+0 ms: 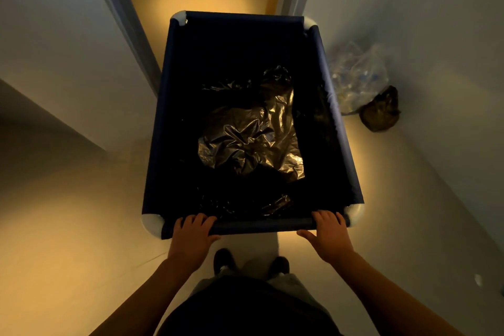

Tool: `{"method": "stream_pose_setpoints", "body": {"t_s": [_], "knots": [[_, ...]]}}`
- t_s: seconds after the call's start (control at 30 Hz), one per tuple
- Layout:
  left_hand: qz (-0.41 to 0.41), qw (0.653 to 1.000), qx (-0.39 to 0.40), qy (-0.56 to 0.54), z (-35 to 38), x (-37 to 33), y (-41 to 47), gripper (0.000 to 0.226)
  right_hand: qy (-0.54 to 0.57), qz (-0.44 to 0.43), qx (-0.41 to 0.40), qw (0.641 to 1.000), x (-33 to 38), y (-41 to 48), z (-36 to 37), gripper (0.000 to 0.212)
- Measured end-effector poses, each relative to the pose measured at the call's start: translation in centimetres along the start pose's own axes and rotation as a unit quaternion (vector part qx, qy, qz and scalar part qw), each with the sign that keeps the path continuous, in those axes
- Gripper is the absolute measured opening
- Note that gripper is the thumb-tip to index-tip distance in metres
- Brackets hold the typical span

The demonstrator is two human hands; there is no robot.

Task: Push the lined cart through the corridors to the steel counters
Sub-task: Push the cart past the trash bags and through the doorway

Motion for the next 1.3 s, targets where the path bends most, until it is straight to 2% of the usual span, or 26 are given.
{"method": "stream_pose_setpoints", "body": {"t_s": [0.07,0.2,0.37,0.63,1.0,1.3], "knots": [[0.001,1.0,-0.005,-0.013,0.4,-0.3,-0.9,0.049,-0.015,-0.01,-0.001,1.0,-0.3,-0.7,0.5,0.096],[0.004,1.0,-0.019,-0.012,0.5,-1.0,-2.6,0.047,-0.002,-0.026,0.014,1.0,-1.0,-1.9,1.2,0.078],[0.026,0.999,-0.025,0.015,0.5,-1.9,-4.5,0.056,0.011,-0.061,0.061,0.996,-2.7,-2.1,1.2,0.078],[0.032,0.998,-0.01,0.043,1.1,-1.9,-5.0,0.044,-0.034,-0.078,0.016,0.996,-3.6,-1.9,0.8,0.08],[0.063,0.996,-0.026,0.056,0.9,-0.3,-3.8,0.043,0.001,-0.04,0.016,0.999,-3.2,-2.5,1.6,0.086],[0.096,0.994,-0.001,0.049,-0.5,1.8,-1.9,0.053,0.025,-0.006,0.022,0.999,-2.0,-3.5,2.7,0.084]]}}
Point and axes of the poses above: each hand's wrist, its own y-axis towards the middle knuckle, its own z-axis out of the palm, x = y × z, the point moved 6 cm from there along y, towards the middle knuckle, and after that the axes turned 10 degrees about z, right-handed, at the moved point
